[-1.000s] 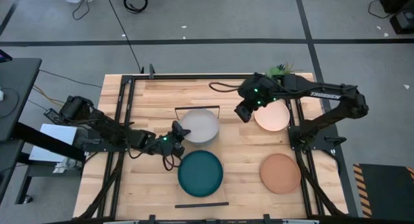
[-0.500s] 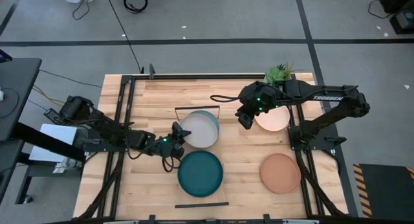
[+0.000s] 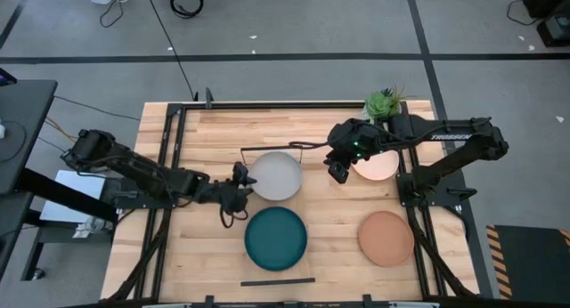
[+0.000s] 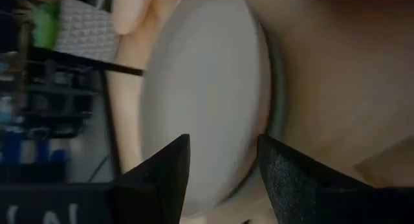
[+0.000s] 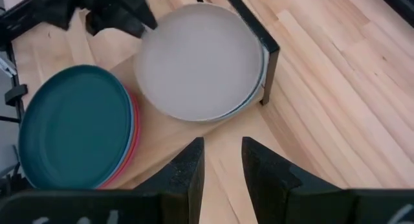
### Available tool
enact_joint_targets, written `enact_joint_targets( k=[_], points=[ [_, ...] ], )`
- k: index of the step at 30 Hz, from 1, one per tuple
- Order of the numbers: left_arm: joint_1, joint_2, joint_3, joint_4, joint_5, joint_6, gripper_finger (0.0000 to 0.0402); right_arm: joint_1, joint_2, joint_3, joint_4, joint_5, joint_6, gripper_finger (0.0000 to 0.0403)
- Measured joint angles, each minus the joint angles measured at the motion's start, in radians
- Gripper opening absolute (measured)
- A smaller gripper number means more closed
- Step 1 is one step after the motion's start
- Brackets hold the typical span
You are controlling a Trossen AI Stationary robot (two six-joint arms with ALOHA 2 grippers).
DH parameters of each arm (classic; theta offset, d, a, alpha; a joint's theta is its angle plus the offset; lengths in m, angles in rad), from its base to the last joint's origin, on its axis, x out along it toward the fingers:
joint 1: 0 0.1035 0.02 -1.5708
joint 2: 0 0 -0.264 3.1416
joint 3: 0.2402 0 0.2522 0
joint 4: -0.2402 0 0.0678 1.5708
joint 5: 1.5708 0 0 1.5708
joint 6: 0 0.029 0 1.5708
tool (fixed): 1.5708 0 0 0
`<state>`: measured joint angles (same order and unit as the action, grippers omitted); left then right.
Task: Place and stack plates onto a shelf
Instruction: Stack the gray plate on top of the light blue plate on the shelf
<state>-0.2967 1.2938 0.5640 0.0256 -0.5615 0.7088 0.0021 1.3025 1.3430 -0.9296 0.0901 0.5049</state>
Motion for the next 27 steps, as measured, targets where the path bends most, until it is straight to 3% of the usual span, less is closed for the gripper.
enact_joint_targets(
  k=[2, 9, 13, 18, 27],
  points=[
    [0.004, 0.0, 0.0, -0.016, 0.023, -0.015, 0.0187, 0.012, 0.0, 0.0, 0.0, 0.01, -0.001, 0.0109],
    [-0.012, -0.074, 0.0, 0.02, -0.09, 0.062, 0.0187, 0.018, 0.0, 0.0, -0.009, 0.024, -0.003, 0.0109],
    [0.003, -0.129, 0.001, 0.052, -0.04, -0.079, 0.0187, 0.025, 0.0, -0.025, -0.012, 0.037, -0.006, 0.0109],
    [0.046, -0.133, 0.0, -0.019, 0.024, -0.332, 0.0187, 0.066, 0.001, -0.158, 0.017, 0.039, 0.006, 0.0109],
    [0.108, 0.012, 0.0, -0.016, 0.034, -0.358, 0.0187, 0.115, 0.003, -0.302, 0.194, -0.039, 0.074, 0.0109]
  ],
)
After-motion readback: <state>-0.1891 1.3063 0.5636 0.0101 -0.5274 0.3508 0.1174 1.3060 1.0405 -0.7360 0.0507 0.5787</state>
